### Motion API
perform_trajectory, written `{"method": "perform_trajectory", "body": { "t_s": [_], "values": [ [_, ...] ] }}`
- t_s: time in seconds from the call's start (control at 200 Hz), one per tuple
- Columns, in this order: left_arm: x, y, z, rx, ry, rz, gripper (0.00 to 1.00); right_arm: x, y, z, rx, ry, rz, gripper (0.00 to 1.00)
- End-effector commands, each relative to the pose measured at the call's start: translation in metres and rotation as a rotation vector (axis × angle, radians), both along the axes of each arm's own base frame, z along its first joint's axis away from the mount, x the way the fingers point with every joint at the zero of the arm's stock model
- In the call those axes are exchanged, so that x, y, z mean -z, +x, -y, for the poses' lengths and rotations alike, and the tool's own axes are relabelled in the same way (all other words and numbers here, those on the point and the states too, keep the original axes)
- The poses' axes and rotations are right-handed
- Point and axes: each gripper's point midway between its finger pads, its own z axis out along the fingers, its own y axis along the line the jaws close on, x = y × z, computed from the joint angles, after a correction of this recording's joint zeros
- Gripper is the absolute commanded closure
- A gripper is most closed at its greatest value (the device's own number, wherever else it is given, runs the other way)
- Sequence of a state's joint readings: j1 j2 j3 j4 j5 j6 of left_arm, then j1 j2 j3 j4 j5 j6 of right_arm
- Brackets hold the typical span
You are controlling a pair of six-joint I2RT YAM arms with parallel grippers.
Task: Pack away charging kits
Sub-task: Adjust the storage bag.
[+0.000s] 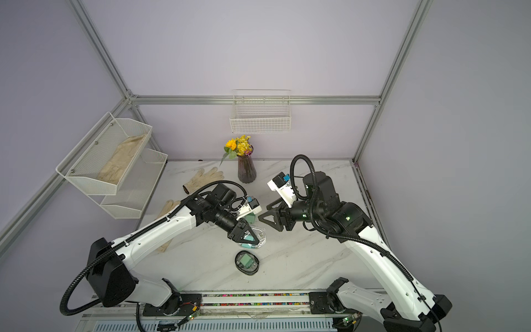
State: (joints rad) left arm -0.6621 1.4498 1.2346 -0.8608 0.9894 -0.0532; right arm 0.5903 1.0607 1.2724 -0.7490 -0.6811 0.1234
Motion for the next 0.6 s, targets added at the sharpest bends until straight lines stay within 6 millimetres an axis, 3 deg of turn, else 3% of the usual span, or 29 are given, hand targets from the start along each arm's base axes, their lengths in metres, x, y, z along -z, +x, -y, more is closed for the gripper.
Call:
{"method": "perform_trajectory", "body": {
  "t_s": [0.0, 0.065, 0.3, 0.51, 0.55, 0.595],
  "values": [
    [-0.034, -0.002, -0.002, -0.011, -0.09, 0.072, 1.0, 0.014, -0.012, -0.012, -0.074, 0.088, -0.123, 0.22],
    [-0.038, -0.002, -0.002, -0.014, -0.105, 0.076, 1.0, 0.021, -0.013, -0.013, -0.08, 0.098, -0.137, 0.19],
    [-0.051, -0.004, 0.001, 0.0, -0.17, 0.072, 1.0, 0.044, -0.007, -0.017, -0.104, 0.104, -0.162, 0.23],
    [-0.06, -0.002, -0.003, -0.023, -0.194, 0.106, 1.0, 0.052, -0.008, -0.019, -0.158, 0.186, -0.222, 0.62],
    [-0.065, -0.001, -0.004, -0.031, -0.212, 0.108, 1.0, 0.055, -0.009, -0.02, -0.168, 0.194, -0.237, 0.73],
    [-0.068, 0.001, -0.004, -0.04, -0.228, 0.11, 1.0, 0.057, -0.01, -0.02, -0.17, 0.199, -0.246, 0.95]
  ]
}}
